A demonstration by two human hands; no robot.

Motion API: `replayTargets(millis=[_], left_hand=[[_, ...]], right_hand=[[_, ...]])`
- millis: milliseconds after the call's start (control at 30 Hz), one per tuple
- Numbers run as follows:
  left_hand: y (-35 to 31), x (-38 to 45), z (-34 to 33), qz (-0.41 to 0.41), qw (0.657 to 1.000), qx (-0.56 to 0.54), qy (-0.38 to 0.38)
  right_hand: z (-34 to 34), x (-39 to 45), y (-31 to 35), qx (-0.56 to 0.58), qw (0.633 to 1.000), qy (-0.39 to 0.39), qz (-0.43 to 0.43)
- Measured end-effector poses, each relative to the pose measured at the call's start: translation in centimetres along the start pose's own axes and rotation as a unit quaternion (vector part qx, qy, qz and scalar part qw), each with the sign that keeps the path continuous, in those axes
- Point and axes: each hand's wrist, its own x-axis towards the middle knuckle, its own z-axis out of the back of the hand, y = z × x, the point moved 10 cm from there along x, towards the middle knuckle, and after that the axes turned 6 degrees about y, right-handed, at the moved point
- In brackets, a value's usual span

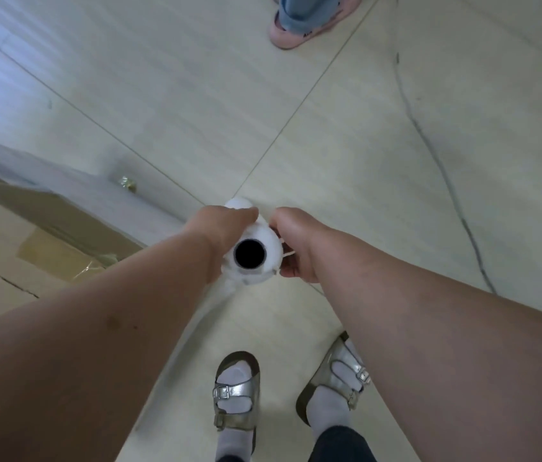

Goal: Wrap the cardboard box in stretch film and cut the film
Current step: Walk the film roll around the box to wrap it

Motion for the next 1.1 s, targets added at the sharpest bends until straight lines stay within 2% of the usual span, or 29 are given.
replayTargets(millis=[67,167,267,367,533,633,800,867,967,1033,1100], left_hand=[[0.1,0.7,0.7,0.000,0.999,-0.031,-0.012],[2.6,1.0,0.2,0.061,0.989,-0.135,0.027],[3.9,0.5,-1.8,0.105,0.972,-0.193,0.080],[2.7,0.2,-2.3,0.098,0.970,-0.205,0.085],[-1.9,0.0,0.6,0.076,0.986,-0.144,0.022],[-5.5,0.3,2.4,0.045,0.990,-0.133,0.017],[-9.8,2.5,7.2,-0.018,0.994,-0.095,-0.048],[-10.0,4.0,8.6,-0.015,0.989,-0.141,-0.048],[-8.7,5.3,9.6,0.026,0.978,-0.203,-0.025],[-7.5,5.2,8.9,0.076,0.977,-0.199,0.027],[-7.1,4.8,7.7,0.103,0.969,-0.202,0.095]], right_hand=[[0.4,0.3,0.7,-0.013,1.000,-0.014,-0.006],[0.8,0.7,1.6,-0.074,0.997,-0.018,-0.018],[0.4,0.7,2.3,-0.143,0.989,0.016,-0.025],[-0.2,0.1,3.0,-0.202,0.978,0.045,-0.031],[-0.2,0.2,5.8,-0.085,0.995,0.054,-0.027],[-0.5,0.5,8.5,-0.091,0.994,0.048,-0.035],[-1.1,1.9,13.8,-0.074,0.997,0.012,0.007],[-0.9,2.3,15.0,-0.076,0.997,-0.003,0.009],[-0.4,2.8,16.4,-0.100,0.994,-0.045,-0.009],[-0.5,3.0,17.2,-0.101,0.993,-0.056,-0.019],[-1.7,3.3,17.8,-0.111,0.993,-0.032,-0.027]])
